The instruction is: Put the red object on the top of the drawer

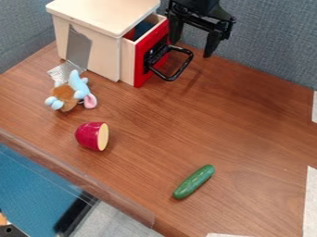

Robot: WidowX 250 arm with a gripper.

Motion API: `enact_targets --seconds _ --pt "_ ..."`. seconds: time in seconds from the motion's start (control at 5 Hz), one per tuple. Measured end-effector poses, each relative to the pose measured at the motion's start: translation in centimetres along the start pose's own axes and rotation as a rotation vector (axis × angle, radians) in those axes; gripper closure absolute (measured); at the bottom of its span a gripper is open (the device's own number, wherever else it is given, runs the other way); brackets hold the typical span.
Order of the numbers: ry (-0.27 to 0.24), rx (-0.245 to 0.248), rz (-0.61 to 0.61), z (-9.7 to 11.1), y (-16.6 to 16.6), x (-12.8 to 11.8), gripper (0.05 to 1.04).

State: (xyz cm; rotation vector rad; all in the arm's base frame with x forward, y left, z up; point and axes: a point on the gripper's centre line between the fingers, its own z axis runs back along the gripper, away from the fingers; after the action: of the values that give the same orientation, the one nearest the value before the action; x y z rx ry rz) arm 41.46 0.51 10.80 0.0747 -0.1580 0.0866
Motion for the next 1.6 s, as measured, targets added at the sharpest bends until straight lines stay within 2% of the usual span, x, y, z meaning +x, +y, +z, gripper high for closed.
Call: enact_targets --seconds 0.2,0.4,0.6,0.8,1.0,1.4,1.6 --pt "0.038 0.003 -0.011 -1.6 -0.1 -0.7 0.084" --pt "0.081 0.002 -0.098 -2.7 0.2 -4.0 0.084" --pt "0.034 -0.002 -0.185 -1.0 2.2 -6.1 0.084" --pt "0.007 -0.022 -0.33 -1.3 4.0 -8.9 0.084" --pt "0.005 -0.038 -0.486 -2.0 5.1 -10.2 0.084" --pt "0.064 -0.168 -0.614 -3.3 5.5 -13.6 0.084" --pt "0.101 -0.195 -0.673 -3.9 6.1 -15.4 0.084"
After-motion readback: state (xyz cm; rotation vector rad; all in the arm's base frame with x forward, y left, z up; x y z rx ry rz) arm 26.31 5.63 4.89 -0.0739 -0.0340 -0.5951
